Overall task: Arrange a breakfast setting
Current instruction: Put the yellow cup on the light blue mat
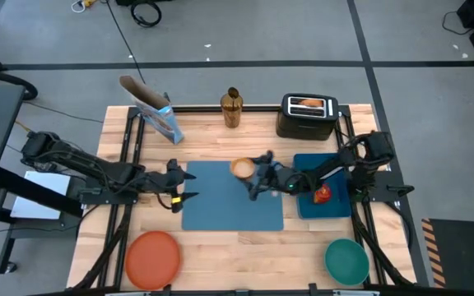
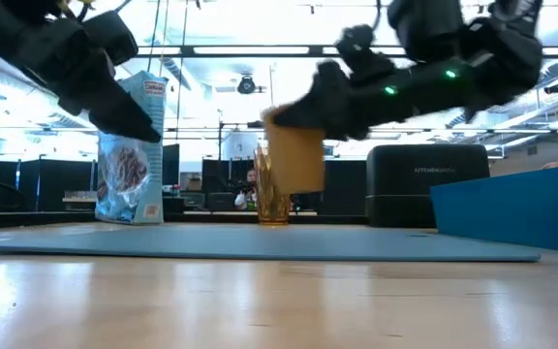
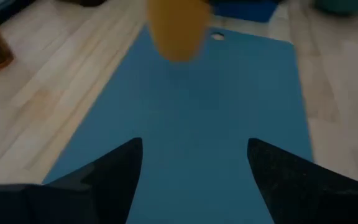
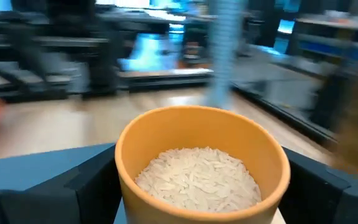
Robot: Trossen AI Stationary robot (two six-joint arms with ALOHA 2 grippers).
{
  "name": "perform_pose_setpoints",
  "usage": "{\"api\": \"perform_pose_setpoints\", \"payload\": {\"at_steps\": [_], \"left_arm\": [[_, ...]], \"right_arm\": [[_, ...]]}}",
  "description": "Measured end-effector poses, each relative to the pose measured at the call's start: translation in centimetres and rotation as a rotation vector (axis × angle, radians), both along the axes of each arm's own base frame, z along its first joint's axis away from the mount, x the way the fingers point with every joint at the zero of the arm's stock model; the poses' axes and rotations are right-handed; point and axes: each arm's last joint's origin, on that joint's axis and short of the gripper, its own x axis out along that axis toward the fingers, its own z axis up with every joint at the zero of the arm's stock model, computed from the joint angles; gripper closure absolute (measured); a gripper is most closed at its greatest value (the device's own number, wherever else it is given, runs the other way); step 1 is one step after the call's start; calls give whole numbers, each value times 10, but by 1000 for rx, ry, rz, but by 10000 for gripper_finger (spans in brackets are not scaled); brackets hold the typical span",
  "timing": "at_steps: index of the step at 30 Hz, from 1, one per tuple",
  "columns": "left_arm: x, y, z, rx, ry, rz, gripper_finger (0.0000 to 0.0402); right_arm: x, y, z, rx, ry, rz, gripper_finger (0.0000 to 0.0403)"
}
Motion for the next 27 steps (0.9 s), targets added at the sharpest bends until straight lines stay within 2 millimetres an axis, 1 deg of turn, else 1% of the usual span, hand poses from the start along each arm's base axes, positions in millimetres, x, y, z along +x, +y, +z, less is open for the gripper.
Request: {"api": "perform_pose_setpoints", "payload": {"at_steps": [2,4,8,10,14,16,21,27], "left_arm": [[2,-3,2,-10,-34,-14,105],[2,-5,3,-6,-42,-26,105],[3,-5,4,12,-58,-14,105],[3,-5,5,17,-64,-11,105],[4,-4,5,15,-68,-10,105],[3,-5,5,15,-67,-15,105],[3,-6,4,19,-57,-19,105],[3,-6,4,20,-53,-19,105]], "right_arm": [[-15,-4,-6,8,20,-90,56],[-25,-7,-7,8,15,-158,56],[-35,-9,-13,-11,39,-251,56],[-36,-10,-18,-5,45,-277,56],[-42,-13,-36,69,51,-303,57],[-45,-12,-37,90,29,-305,57],[-45,-10,-33,44,40,-294,54],[-45,-10,-34,46,54,-268,19]]}}
